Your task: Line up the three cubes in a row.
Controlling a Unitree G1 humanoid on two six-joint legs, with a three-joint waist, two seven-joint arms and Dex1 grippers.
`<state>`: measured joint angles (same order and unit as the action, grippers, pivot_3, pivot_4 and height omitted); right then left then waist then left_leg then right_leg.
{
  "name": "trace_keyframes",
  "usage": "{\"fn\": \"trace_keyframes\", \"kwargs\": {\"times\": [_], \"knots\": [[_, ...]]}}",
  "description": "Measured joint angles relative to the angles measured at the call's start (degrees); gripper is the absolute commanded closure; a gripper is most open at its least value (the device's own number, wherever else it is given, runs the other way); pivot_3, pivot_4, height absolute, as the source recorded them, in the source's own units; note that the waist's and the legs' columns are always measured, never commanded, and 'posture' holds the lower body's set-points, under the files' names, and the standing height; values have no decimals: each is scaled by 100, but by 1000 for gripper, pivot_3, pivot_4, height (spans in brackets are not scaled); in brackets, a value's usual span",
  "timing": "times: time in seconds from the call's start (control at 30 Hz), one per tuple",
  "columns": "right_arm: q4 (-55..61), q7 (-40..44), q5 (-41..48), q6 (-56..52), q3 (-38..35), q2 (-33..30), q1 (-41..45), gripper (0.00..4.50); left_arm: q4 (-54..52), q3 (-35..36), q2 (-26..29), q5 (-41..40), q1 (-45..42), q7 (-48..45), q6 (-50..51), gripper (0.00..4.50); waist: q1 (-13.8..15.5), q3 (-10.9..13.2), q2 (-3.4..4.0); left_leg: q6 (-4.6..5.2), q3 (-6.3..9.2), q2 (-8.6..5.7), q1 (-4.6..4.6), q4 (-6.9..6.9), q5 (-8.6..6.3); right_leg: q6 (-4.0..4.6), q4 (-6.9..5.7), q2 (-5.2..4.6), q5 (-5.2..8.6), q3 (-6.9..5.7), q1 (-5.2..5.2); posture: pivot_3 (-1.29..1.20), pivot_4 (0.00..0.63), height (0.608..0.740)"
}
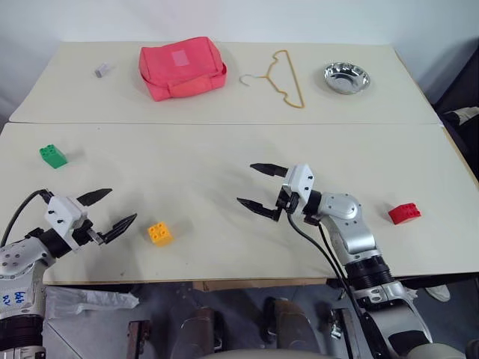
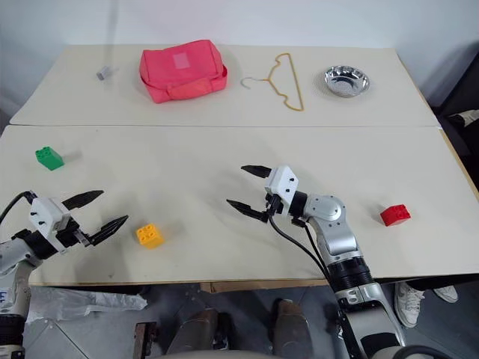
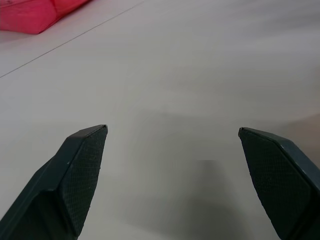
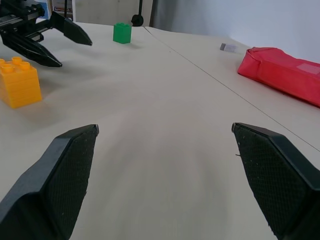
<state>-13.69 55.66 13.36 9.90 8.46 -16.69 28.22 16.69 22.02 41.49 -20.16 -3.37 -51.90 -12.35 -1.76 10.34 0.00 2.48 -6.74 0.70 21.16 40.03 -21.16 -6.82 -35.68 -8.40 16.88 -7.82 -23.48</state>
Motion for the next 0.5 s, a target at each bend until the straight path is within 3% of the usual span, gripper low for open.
{"fn": "trace_keyframes", "kwargs": {"times": [0.3,0.5], "knots": [[650,36,284,-225,-8,-25,-470,0,-337,1,-64,-104,1,100,213,28,4,0,0,0,1,-1,1,-1,0,0,0,-1,0,0,0,0,150,740],[2219,27,1203,-1432,-566,-854,-1026,0,-1639,-792,-292,-360,-159,-162,761,28,116,0,0,2,15,-8,6,8,-1,-3,2,-7,-2,3,7,0,150,740]]}}
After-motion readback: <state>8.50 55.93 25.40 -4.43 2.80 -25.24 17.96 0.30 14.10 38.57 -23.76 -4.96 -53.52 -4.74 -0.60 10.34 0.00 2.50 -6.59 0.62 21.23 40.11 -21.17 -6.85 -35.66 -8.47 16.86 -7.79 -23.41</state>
